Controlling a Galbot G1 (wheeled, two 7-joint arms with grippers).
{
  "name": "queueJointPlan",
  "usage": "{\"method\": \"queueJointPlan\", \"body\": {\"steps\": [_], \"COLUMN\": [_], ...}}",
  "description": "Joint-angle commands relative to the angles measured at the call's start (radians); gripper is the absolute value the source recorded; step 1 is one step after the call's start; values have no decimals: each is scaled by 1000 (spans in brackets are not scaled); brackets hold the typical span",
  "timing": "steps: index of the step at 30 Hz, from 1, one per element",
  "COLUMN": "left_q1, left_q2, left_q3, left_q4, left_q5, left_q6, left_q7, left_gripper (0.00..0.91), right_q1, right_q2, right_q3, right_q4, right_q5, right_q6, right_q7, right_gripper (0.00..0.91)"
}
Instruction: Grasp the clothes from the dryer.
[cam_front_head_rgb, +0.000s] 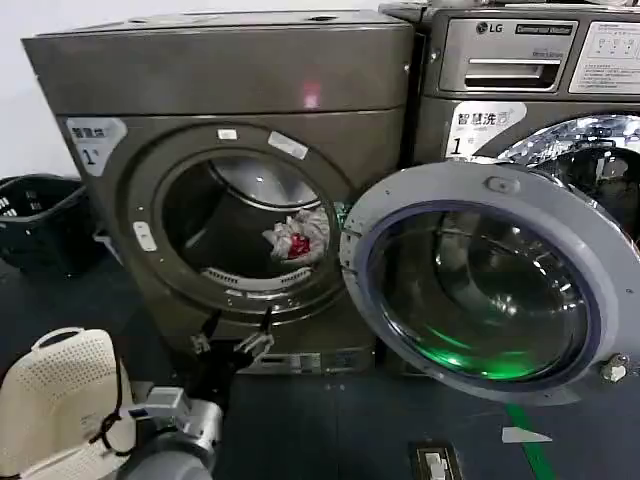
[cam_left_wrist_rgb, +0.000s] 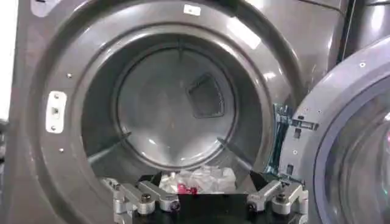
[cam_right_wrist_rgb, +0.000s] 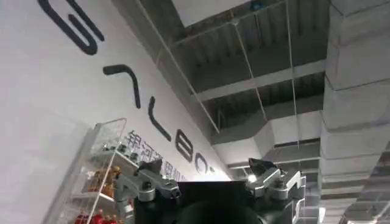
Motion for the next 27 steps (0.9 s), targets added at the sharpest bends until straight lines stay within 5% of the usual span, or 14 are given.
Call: {"method": "queueJointPlan", "body": {"steps": [1, 27], "left_q1": [-2, 10], "left_q2": [0, 3], "left_q3": [0, 1], "left_q4": [2, 0], "left_q5": [0, 1], "left_q6": [1, 1], "left_q7": [0, 1], "left_gripper": [907, 907], "right_q1": [0, 0], "right_q2": [1, 4], "right_q3": [1, -6], "right_q4": [-1, 5], "right_q5": [-1, -3], "right_q6": [2, 2], "right_q7": [0, -3], "right_gripper": [907, 907]}}
